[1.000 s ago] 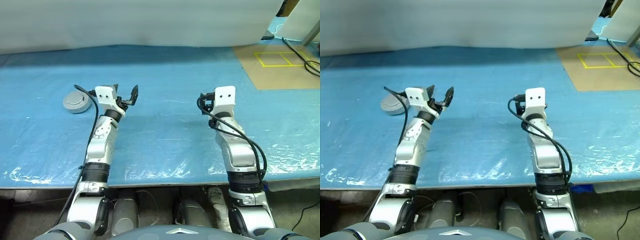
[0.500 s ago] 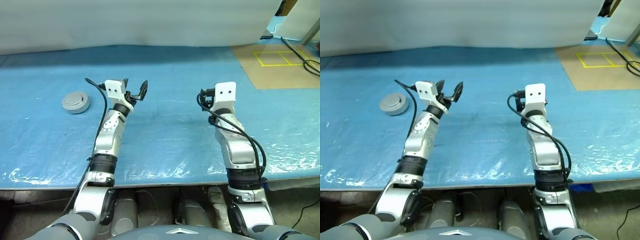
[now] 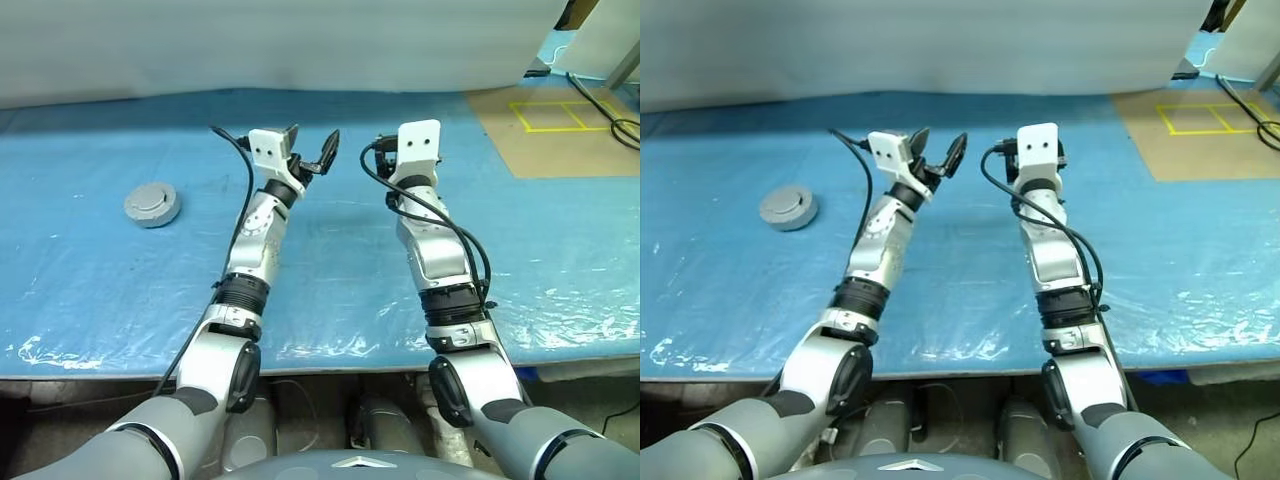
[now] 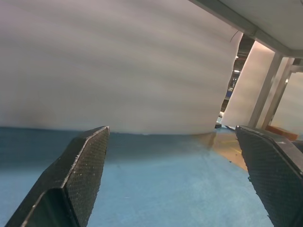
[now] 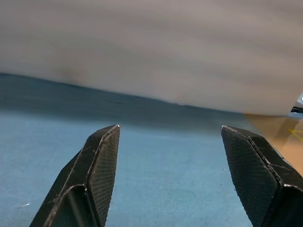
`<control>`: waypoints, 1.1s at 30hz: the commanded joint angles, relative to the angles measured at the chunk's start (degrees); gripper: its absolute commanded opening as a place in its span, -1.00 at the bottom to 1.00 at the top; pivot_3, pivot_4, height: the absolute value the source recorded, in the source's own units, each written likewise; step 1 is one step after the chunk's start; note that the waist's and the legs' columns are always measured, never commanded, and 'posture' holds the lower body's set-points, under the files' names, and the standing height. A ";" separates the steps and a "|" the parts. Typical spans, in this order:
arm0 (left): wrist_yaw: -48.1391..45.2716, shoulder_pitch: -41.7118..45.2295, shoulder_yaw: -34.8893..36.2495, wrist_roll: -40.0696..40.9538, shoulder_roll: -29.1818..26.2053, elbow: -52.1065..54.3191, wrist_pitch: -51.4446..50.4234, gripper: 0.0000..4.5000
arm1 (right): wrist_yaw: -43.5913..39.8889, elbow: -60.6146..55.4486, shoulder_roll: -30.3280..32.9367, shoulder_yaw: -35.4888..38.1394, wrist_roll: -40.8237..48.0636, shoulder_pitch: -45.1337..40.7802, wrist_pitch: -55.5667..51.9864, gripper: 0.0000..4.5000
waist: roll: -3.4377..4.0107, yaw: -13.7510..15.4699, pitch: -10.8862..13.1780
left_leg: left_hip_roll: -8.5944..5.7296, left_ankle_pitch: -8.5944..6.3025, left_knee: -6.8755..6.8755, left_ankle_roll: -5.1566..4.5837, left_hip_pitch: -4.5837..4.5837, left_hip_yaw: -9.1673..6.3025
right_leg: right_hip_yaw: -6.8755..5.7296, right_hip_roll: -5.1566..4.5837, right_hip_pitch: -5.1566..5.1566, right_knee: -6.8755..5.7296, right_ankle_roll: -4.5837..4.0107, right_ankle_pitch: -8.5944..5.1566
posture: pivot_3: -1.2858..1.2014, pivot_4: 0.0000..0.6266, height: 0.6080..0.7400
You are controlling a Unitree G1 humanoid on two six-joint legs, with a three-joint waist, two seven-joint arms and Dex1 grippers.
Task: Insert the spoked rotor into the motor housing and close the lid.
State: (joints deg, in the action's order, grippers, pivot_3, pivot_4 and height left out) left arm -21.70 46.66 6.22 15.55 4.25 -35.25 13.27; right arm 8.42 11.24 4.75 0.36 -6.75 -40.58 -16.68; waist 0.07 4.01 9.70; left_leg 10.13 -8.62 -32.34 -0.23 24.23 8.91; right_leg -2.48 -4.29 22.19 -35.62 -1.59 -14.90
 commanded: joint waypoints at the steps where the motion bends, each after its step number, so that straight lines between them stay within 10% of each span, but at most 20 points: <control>1: -0.32 -1.35 -0.12 -0.13 -0.43 2.16 1.01 0.99 | -0.36 -2.16 1.05 0.78 -0.25 1.09 1.07 0.59 | 0.00 0.01 0.00 | 0.00 0.00 -0.01 0.00 -0.01 0.00 | 0.00 0.00 -0.01 -0.01 0.00 0.00 | 0.03 -0.52 1.00; 33: 4.29 -14.15 2.41 -0.63 -10.19 14.57 -5.85 0.99 | -1.08 -12.59 4.07 4.38 -0.09 11.69 -4.70 0.59 | 0.07 -0.04 0.04 | 0.03 0.02 0.03 -0.04 -0.14 0.18 | 0.19 0.00 0.06 -0.08 0.00 0.00 | 0.03 -0.52 1.00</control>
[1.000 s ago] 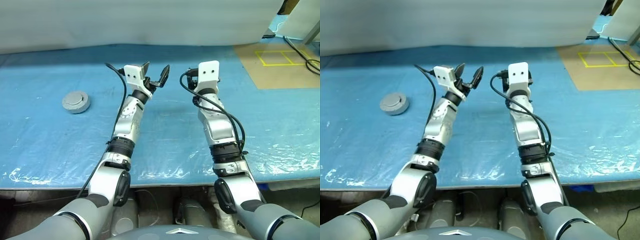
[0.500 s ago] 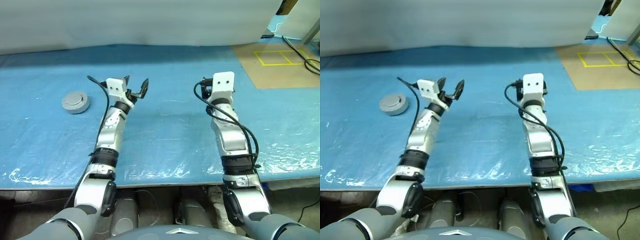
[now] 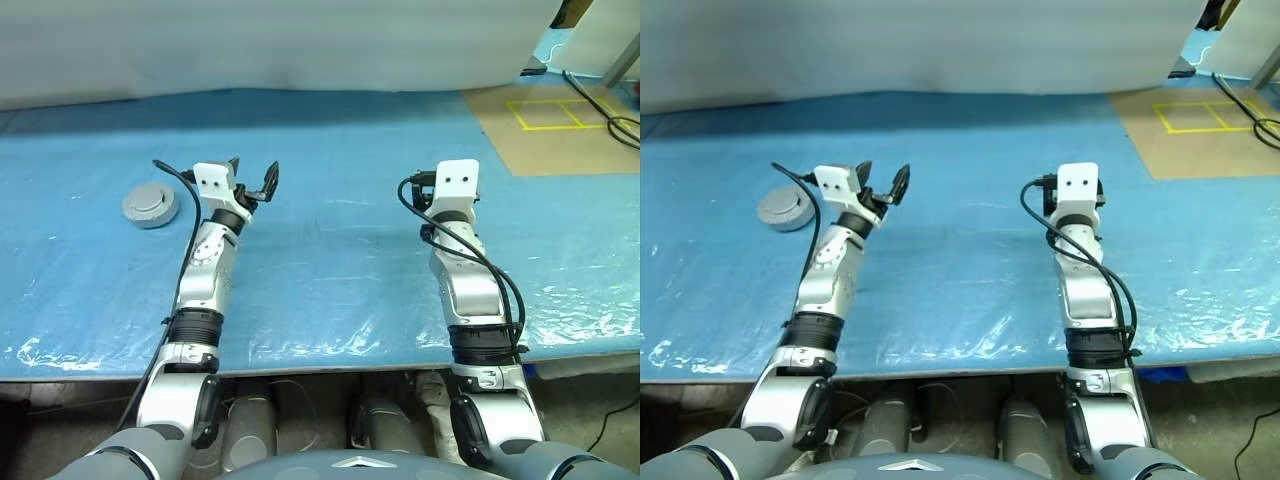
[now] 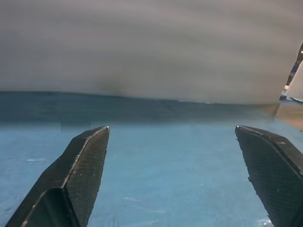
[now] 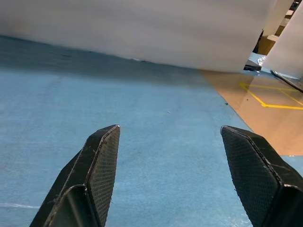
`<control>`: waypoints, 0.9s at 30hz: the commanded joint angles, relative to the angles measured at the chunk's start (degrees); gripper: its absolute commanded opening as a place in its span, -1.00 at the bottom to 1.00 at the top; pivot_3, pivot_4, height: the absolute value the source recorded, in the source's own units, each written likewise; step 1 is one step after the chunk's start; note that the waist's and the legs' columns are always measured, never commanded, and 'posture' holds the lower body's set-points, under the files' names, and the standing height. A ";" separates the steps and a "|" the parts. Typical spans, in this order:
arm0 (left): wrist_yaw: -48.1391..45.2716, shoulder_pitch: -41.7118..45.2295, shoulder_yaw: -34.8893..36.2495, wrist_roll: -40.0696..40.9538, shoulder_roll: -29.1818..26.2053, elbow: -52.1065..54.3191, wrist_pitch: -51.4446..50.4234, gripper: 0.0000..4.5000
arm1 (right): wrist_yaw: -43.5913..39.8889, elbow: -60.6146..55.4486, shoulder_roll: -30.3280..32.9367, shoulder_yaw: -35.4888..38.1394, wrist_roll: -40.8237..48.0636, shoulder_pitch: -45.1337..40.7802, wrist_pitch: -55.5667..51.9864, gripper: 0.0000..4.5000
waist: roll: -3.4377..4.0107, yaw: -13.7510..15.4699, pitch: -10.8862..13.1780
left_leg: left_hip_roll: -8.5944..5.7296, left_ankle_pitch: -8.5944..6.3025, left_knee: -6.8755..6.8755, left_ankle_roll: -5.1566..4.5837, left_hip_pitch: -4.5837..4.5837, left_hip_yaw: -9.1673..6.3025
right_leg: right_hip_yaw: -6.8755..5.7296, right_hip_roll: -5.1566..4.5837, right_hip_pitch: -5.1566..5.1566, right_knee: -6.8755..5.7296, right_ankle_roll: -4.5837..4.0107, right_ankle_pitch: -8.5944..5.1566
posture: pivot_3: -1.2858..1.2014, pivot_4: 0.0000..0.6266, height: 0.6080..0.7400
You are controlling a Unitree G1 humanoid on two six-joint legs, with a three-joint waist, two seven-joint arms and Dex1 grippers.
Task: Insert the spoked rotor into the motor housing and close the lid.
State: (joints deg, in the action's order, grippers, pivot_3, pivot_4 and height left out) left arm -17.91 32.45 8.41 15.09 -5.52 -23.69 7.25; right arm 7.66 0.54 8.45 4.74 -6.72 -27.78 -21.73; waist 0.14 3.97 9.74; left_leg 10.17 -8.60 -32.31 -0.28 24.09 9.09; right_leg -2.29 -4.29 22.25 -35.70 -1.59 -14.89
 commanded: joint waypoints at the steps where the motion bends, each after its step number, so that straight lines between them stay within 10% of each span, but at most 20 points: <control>1: 0.61 0.02 0.21 -0.18 -0.39 3.02 0.18 0.99 | -0.54 -1.87 0.56 0.11 -0.10 -0.99 0.30 0.59 | 0.00 0.00 0.00 | 0.00 0.00 -0.01 0.00 0.00 0.00 | 0.01 0.00 0.00 0.00 0.01 0.00 | 0.03 -0.52 1.00; 27: 1.13 1.76 0.39 0.56 0.28 1.84 -0.57 0.99 | 0.01 -3.49 0.36 0.82 -0.26 -0.01 -1.07 0.59 | 0.00 0.02 0.00 | -0.01 0.00 0.00 0.01 -0.02 0.06 | 0.09 0.00 0.02 -0.01 0.02 0.01 | 0.03 -0.52 1.00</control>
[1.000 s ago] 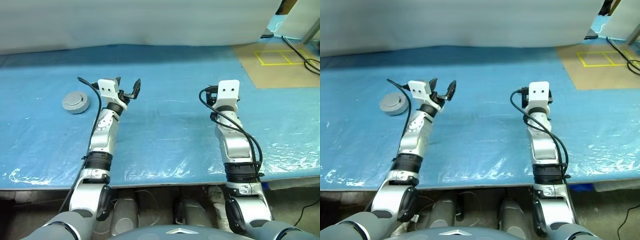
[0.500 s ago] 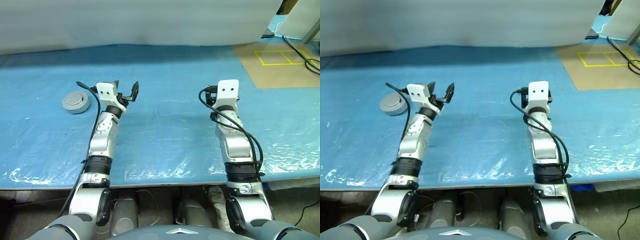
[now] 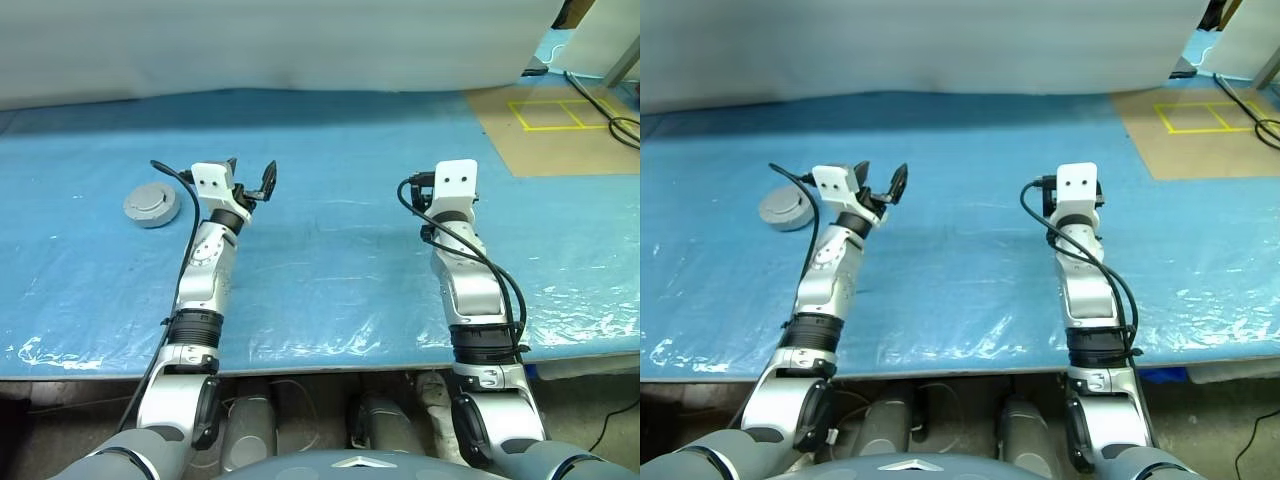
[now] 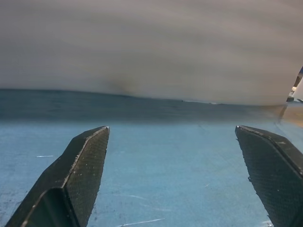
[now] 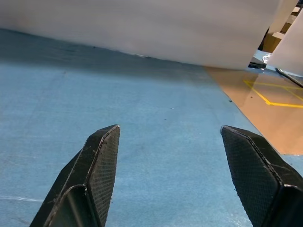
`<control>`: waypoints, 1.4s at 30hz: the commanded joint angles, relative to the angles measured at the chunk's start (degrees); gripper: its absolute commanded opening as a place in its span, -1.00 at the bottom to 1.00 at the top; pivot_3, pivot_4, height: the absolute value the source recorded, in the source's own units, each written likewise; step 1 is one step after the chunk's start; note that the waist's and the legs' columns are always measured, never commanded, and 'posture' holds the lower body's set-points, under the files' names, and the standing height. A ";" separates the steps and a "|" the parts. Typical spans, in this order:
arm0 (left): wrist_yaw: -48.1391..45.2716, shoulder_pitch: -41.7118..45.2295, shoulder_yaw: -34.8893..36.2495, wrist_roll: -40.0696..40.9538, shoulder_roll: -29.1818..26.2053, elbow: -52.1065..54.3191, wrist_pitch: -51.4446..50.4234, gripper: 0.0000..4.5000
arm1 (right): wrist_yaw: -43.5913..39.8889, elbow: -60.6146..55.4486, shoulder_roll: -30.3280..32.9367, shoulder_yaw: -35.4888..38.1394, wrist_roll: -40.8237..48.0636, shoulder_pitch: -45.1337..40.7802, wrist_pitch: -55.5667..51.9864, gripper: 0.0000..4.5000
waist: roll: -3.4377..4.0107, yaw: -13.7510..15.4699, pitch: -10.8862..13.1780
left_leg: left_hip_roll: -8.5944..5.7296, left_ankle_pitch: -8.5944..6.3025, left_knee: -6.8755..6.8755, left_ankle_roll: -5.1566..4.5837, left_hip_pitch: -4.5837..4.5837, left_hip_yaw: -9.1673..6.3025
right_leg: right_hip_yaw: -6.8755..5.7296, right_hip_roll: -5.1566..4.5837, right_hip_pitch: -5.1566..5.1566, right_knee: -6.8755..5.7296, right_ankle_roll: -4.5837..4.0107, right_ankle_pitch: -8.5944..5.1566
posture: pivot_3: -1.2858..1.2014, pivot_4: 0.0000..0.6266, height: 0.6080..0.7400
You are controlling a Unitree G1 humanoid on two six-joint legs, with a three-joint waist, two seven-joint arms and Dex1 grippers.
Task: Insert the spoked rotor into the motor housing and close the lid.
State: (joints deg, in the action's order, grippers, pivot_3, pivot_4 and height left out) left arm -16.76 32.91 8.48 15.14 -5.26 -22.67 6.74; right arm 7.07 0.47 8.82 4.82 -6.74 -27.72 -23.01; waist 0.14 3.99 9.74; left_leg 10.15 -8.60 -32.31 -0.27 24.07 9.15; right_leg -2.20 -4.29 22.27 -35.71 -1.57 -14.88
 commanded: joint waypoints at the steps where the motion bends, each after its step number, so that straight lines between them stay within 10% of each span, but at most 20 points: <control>1: 0.00 1.39 0.33 0.50 0.01 0.82 -0.11 0.99 | 0.68 -3.44 -0.04 0.72 -0.23 -0.08 0.19 0.59 | 0.00 -0.01 0.00 | 0.00 0.00 0.00 0.00 0.00 0.00 | 0.00 0.00 0.00 0.00 0.00 0.00 | 0.03 -0.52 1.00; 42: -0.43 0.52 -0.55 -0.39 -0.17 1.92 -0.49 0.99 | 0.09 -3.77 0.17 0.03 -0.25 0.07 -0.19 0.59 | 0.00 0.00 0.00 | 0.00 0.00 0.00 0.00 -0.01 0.02 | 0.02 0.00 0.00 0.00 0.00 0.00 | 0.03 -0.52 1.00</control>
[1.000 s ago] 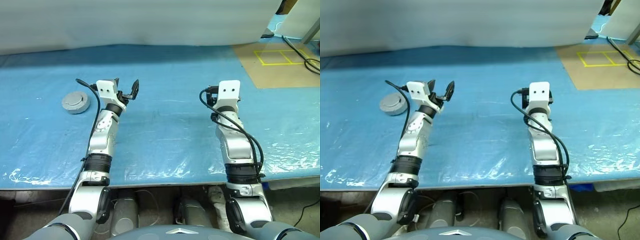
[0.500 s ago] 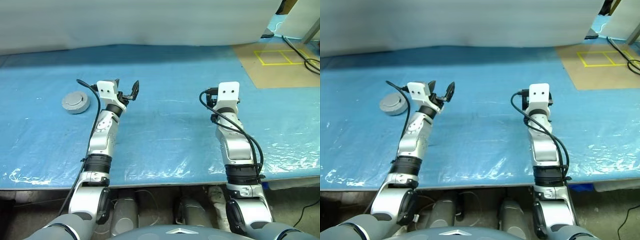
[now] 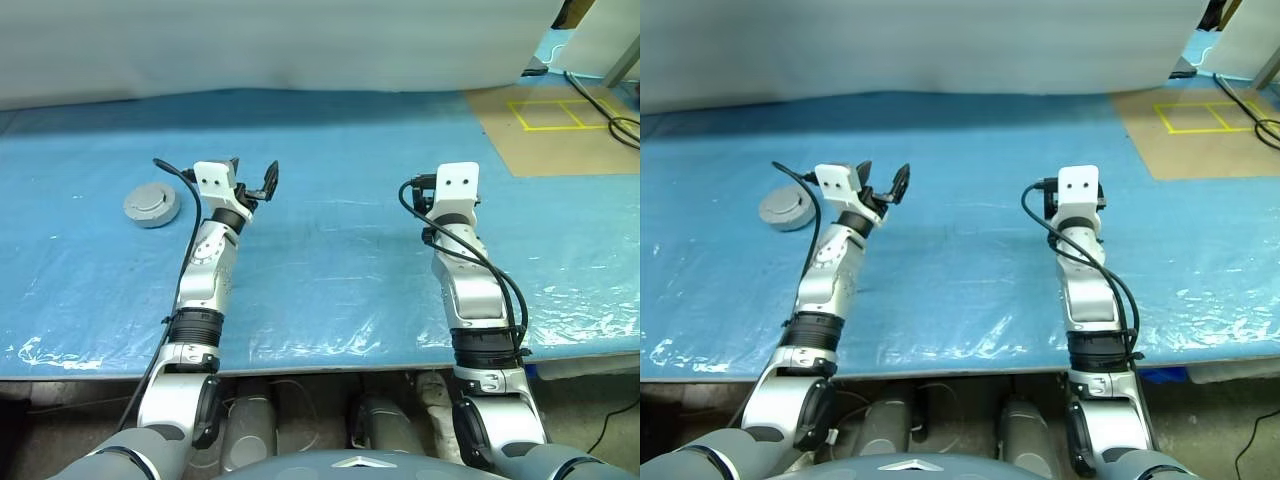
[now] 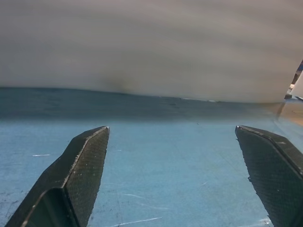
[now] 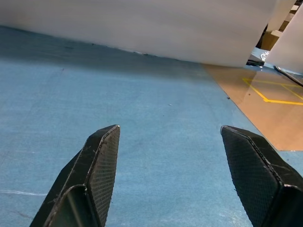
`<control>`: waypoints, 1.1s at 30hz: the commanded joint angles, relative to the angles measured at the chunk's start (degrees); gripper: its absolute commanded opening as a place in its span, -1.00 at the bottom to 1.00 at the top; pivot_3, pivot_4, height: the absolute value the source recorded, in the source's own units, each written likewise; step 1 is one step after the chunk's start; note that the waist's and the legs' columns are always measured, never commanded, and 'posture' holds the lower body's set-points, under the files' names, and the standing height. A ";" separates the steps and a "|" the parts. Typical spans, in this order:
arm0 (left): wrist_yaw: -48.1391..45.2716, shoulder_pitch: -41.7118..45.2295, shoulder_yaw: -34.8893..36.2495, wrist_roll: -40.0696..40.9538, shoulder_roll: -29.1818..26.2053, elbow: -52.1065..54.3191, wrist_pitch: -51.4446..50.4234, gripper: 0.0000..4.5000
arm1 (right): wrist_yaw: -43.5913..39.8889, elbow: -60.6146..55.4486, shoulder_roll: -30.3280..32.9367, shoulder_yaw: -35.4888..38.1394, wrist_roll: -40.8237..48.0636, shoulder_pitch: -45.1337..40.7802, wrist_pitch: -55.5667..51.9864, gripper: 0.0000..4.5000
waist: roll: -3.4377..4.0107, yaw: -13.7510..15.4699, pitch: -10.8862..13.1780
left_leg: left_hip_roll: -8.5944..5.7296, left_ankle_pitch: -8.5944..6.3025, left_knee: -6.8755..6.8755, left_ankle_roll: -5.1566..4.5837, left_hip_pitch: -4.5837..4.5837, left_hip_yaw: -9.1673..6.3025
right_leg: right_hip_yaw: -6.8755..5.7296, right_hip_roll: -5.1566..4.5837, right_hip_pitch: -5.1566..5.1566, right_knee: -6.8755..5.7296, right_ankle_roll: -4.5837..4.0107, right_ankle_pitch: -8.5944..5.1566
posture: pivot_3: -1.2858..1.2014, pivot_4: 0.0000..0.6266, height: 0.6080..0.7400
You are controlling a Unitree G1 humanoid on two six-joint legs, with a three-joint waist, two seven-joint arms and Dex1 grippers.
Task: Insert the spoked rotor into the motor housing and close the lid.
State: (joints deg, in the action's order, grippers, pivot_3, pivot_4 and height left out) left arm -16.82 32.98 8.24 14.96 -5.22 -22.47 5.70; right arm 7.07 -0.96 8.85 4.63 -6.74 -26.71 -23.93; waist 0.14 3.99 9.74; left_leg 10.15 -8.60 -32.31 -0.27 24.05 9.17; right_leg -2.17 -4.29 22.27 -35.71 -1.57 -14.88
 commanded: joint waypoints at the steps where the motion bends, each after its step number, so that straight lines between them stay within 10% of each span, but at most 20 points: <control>1: -0.42 0.52 -0.33 -0.20 -0.19 1.61 0.55 0.99 | 0.10 -2.48 0.16 0.26 -0.25 -0.81 0.68 0.59 | 0.00 0.00 0.00 | 0.00 0.00 0.00 0.00 0.00 0.00 | 0.00 0.00 0.00 0.00 0.00 0.00 | 0.03 -0.52 1.00; 33: -1.28 1.25 -0.02 -0.25 -0.13 -1.61 2.97 0.99 | 0.42 -1.92 0.19 0.13 -0.34 -1.19 1.10 0.59 | 0.00 0.01 0.00 | 0.00 0.00 0.00 0.00 0.00 0.01 | 0.01 0.00 0.00 0.00 0.00 0.00 | 0.03 -0.52 1.00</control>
State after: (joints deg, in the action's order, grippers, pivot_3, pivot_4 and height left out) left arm -18.23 33.47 8.06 14.95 -5.20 -25.91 7.28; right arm 7.27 -0.96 8.85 4.47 -6.75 -26.71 -23.97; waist 0.14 4.00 9.74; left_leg 10.15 -8.60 -32.31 -0.27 24.05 9.19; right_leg -2.17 -4.29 22.27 -35.71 -1.57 -14.88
